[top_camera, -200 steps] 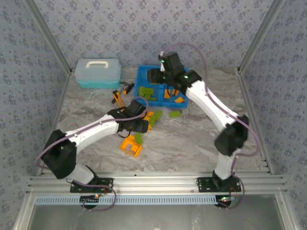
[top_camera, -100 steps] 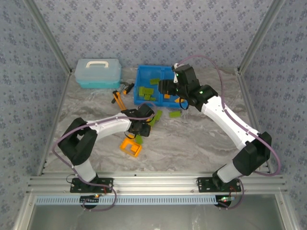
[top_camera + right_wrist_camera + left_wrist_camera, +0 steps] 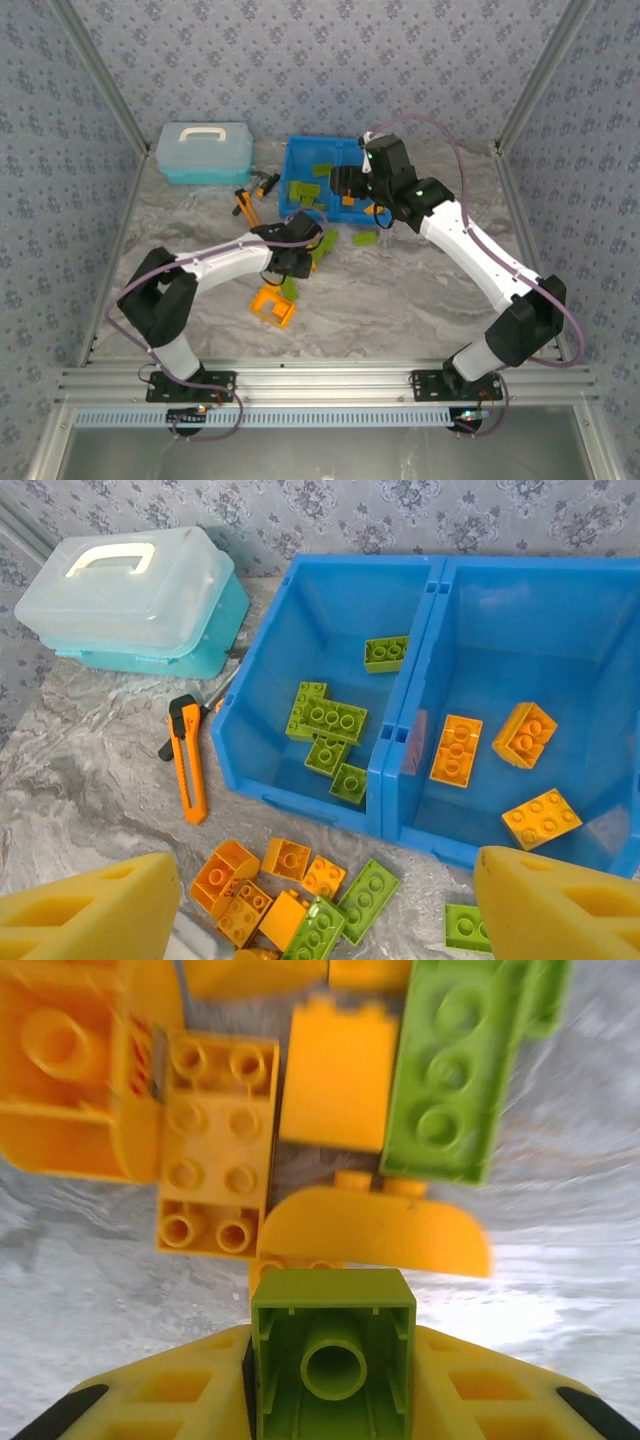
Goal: Sort the legos into containers by color
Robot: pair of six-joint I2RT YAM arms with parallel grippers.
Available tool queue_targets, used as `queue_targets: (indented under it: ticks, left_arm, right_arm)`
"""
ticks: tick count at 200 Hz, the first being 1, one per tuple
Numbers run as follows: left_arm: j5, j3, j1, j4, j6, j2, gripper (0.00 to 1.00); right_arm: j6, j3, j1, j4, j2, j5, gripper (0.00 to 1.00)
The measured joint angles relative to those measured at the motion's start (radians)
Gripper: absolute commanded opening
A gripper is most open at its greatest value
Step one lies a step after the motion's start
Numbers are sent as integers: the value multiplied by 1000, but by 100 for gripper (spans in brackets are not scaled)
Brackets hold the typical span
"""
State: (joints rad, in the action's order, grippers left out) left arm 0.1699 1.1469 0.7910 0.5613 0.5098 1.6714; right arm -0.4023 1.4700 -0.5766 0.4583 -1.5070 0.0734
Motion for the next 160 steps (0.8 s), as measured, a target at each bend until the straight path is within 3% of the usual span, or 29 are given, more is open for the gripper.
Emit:
queue_targets:
  ticks: [44, 71, 106, 130, 160]
  left_arm:
    - [30, 305, -90, -11, -60, 27, 37]
    - [38, 489, -165, -71, -96, 169, 37]
    - [41, 711, -221, -61, -116, 417, 39]
    - [59, 874, -241, -18, -127, 566, 45]
    - [65, 1086, -247, 51, -134, 703, 66]
  right_arm:
    - [-20, -92, -16, -2, 75, -2, 82]
    - [-35, -143, -23, 6, 150, 1, 83]
    - [-49, -203, -26, 30, 248, 16, 95]
    - [-52, -238, -26, 50, 302, 33, 100]
    - [-53, -264, -26, 76, 351, 51, 100]
